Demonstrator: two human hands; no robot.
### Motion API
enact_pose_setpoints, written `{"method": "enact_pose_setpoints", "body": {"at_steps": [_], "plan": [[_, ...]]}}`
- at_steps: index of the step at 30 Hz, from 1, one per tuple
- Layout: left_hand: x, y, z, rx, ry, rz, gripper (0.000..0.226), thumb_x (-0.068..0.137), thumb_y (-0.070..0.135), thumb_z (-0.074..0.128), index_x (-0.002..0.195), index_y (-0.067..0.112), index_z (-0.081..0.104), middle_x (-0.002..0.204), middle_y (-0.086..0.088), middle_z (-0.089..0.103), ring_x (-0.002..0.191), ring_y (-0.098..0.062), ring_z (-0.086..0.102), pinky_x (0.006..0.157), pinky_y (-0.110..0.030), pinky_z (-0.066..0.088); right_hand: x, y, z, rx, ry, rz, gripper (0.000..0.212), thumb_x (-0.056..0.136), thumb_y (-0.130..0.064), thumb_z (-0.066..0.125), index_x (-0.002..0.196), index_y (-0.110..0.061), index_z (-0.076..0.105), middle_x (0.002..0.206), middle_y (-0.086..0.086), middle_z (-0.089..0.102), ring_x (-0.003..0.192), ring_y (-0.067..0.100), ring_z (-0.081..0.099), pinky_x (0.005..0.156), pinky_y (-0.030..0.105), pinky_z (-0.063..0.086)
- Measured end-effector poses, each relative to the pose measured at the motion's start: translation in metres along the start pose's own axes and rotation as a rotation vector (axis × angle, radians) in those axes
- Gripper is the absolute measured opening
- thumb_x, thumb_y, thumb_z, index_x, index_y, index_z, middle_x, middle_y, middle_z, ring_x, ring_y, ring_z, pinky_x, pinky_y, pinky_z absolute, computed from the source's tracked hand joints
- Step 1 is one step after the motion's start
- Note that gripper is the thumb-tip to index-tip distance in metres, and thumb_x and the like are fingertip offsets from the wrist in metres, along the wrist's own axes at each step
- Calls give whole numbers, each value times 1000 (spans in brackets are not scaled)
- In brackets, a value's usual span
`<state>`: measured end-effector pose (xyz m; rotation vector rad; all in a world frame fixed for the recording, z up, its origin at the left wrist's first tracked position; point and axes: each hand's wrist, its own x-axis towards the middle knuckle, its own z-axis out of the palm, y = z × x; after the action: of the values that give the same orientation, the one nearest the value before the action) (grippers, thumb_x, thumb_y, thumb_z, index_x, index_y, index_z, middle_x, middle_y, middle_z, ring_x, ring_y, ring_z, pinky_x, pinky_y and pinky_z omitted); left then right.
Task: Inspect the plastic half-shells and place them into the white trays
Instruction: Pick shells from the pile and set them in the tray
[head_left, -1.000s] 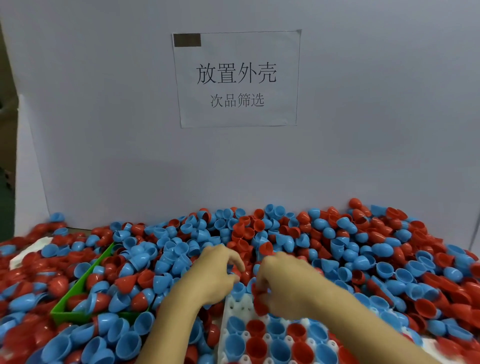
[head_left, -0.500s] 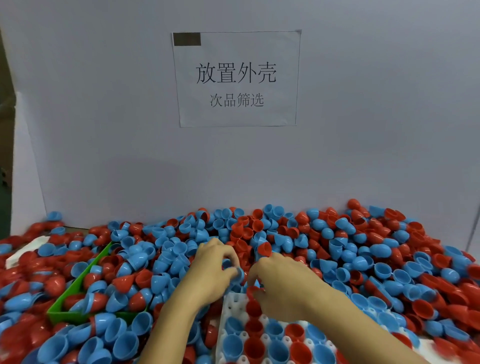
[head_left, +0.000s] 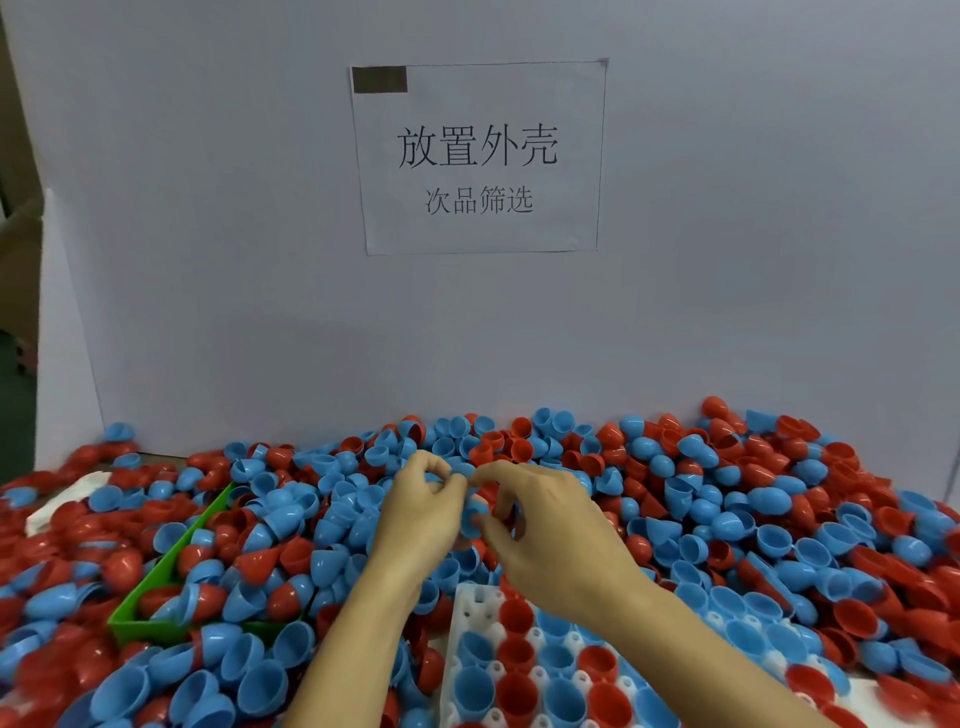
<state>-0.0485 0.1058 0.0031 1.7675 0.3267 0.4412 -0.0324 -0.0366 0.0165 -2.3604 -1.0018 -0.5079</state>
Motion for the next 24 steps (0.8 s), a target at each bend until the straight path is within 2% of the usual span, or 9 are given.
{"method": "enact_pose_setpoints", "body": {"at_steps": [3, 5, 11, 13, 15, 18, 21, 23, 24], "plan": [[-3, 4, -2, 75, -103, -46, 9, 97, 19, 59, 93, 12, 58, 84, -8, 73, 72, -21, 73, 62, -33, 62, 3, 3, 1, -27, -14, 20, 23, 95, -32, 61, 118, -31, 66, 98, -14, 65, 85, 7, 61, 79, 25, 55], [-5, 6, -6, 54, -153, -87, 14, 96, 23, 64, 93, 9, 61, 83, -6, 74, 69, -17, 74, 61, -31, 62, 4, 5, 1, -54, -42, 31, 21, 94, -32, 63, 114, -31, 70, 102, -13, 68, 88, 8, 64, 81, 27, 57], [-9, 14, -15, -77, -313, -200, 34, 99, 42, 57, 104, 8, 65, 78, -3, 77, 77, -21, 76, 66, -30, 62, 5, 11, 3, -116, -98, 74, 15, 90, -31, 67, 101, -25, 74, 82, -10, 68, 74, 11, 63, 71, 31, 58], [-7, 14, -19, 59, -243, -145, 32, 100, 45, 54, 100, 15, 66, 85, -2, 78, 86, -16, 74, 78, -34, 60, 7, 15, 1, -43, -119, 133, 11, 89, -27, 69, 96, -21, 76, 65, -15, 58, 60, 5, 56, 64, 25, 53], [-5, 17, -25, 198, -102, -49, 24, 99, 44, 53, 96, 23, 64, 92, 0, 75, 89, -11, 68, 76, -30, 54, 9, 18, -3, -4, -185, 190, 10, 89, -26, 71, 90, -17, 76, 57, -16, 50, 52, 3, 49, 58, 22, 48], [-4, 25, -35, 194, 0, 27, 19, 98, 42, 53, 93, 27, 64, 93, -6, 76, 76, -14, 65, 58, -21, 45, 12, 15, -4, -72, -337, 201, 12, 88, -27, 71, 87, -16, 76, 69, -9, 63, 60, 8, 58, 58, 26, 54], [-5, 30, -38, 139, -5, 61, 21, 97, 39, 54, 90, 25, 67, 85, 0, 76, 79, -25, 70, 59, -21, 49, 13, 4, 4, -262, -428, 163, 10, 86, -25, 69, 91, -17, 74, 91, -1, 68, 79, 19, 64, 67, 33, 56], [-7, 31, -36, 144, -16, 76, 20, 98, 37, 55, 90, 24, 67, 87, -4, 76, 77, -20, 68, 57, -17, 48, 11, -3, 14, -375, -486, 114, 10, 85, -19, 66, 78, -13, 63, 80, 1, 59, 70, 21, 56, 64, 34, 50], [-8, 31, -36, 151, -21, 83, 19, 98, 35, 55, 90, 23, 67, 88, -5, 76, 78, -19, 70, 58, -17, 48, 10, -7, 20, -409, -518, 96, 21, 84, -15, 64, 68, -13, 51, 73, 1, 50, 63, 21, 48, 62, 33, 46]]}}
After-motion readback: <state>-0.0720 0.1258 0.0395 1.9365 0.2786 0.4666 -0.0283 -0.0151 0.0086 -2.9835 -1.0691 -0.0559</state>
